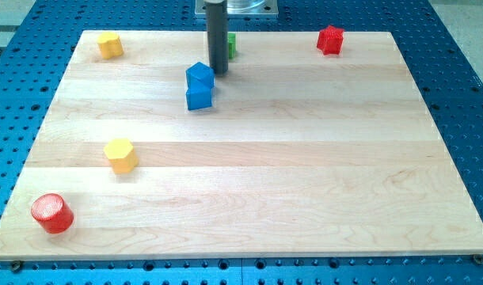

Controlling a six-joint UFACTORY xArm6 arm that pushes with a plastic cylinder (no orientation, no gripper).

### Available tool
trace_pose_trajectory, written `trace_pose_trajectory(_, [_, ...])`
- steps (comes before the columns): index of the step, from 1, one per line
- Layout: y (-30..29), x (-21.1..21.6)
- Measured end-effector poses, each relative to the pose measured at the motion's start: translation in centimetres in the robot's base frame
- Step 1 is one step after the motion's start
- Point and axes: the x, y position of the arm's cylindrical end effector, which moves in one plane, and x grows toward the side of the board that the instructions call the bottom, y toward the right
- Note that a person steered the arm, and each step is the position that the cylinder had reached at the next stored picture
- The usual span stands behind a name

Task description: Move the cube to the center left side of the board

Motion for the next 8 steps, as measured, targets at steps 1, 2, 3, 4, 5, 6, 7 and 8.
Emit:
trace_pose_trajectory(1, [0.0, 0.2])
trace_pose_trajectory(2, [0.0, 0.2])
trace_pose_trajectory(3, [0.0, 0.2])
trace_pose_trajectory(4, [0.0, 0.2])
trace_pose_trajectory(5, [0.2, 1.6])
trace_pose_trajectory(6, [0.2, 2.4])
trace_pose_trajectory(7, [0.1, 2.5])
trace_pose_trajectory(8, [-1.1, 4.3])
